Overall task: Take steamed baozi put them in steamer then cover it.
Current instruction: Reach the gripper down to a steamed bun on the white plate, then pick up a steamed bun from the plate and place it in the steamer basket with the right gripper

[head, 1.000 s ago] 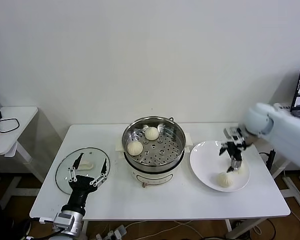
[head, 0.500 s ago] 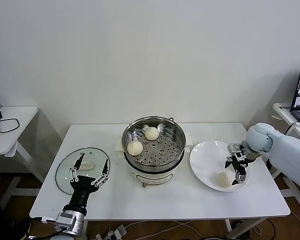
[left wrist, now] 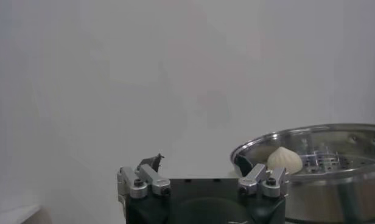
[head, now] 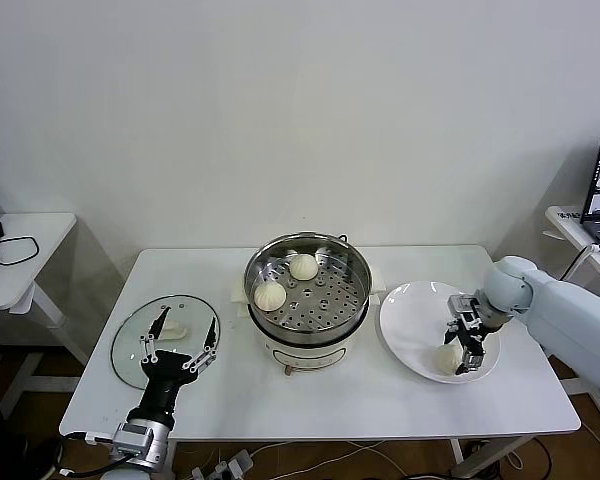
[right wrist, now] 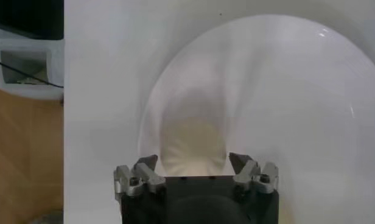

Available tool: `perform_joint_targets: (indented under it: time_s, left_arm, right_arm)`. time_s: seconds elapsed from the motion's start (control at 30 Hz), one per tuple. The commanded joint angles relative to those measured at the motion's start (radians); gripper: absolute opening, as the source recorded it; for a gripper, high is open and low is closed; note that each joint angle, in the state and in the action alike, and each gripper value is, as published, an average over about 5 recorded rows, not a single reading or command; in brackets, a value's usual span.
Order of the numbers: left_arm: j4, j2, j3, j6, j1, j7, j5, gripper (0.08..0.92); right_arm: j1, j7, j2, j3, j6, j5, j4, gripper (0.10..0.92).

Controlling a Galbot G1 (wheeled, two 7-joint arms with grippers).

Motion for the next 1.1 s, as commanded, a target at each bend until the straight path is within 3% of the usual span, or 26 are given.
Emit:
perform_joint_targets:
  time_s: [0.03, 0.3, 0.6, 0.87, 1.1]
  left_arm:
    - [-0.001, 0.0, 0.0, -0.001, 0.0, 0.001, 0.0, 0.823]
    - [-0.011, 0.0, 0.003, 0.0, 0.003, 0.0, 0.0, 0.823]
    - [-0.018, 0.002, 0.015, 0.001, 0.007, -0.002, 0.004, 0.823]
    - [-0.029, 0.005, 0.031, 0.003, 0.008, -0.005, 0.011, 0.823]
    - [-0.031, 0.006, 0.018, 0.003, 0.01, -0.003, 0.007, 0.823]
  right_arm:
    - [-0.018, 0.007, 0.012, 0.018, -0.001, -0.009, -0.012, 0.677]
    - [0.047, -0.006, -0.024, 0.011, -0.007, 0.049, 0.016, 0.653]
    - [0.4, -0.045, -0.066, -0.13, 0.039, 0.189, 0.041, 0.653]
    - [0.746, -0.038, 0.039, -0.355, 0.402, 0.237, 0.09, 0.653]
    - [0.85, 0.03, 0.209, -0.455, 0.654, 0.137, 0.131, 0.656]
